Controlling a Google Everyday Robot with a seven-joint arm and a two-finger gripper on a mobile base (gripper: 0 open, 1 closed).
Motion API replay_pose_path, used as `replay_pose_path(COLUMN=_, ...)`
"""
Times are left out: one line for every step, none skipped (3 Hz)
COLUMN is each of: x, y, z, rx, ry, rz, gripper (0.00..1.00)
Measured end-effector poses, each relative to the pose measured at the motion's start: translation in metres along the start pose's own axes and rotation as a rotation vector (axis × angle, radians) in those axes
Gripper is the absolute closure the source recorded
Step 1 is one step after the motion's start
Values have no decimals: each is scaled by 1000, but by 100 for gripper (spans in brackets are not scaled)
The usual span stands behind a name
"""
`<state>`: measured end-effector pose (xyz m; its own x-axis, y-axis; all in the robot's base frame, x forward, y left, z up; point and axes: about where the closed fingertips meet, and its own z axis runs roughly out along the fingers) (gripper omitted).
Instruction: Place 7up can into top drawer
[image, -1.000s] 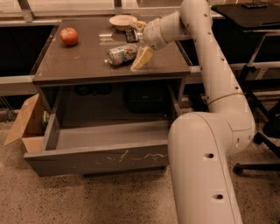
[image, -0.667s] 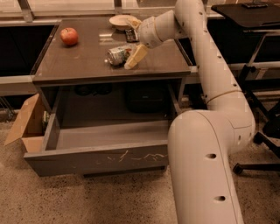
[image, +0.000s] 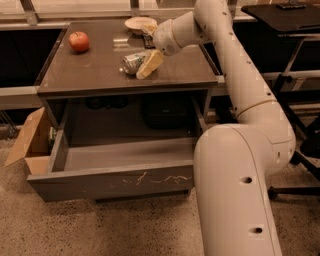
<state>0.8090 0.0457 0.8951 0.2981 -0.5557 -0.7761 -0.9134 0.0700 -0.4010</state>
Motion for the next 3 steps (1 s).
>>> replay_pose_path(x=7, y=5, z=4, rx=-15, ry=3, rz=76, gripper=0)
replay_pose_path(x=15, y=8, z=8, rx=-35, ry=7, rz=120, gripper=0)
replay_pose_path(x=23, y=11, z=14, rx=-58, ry=9, rz=152, gripper=0)
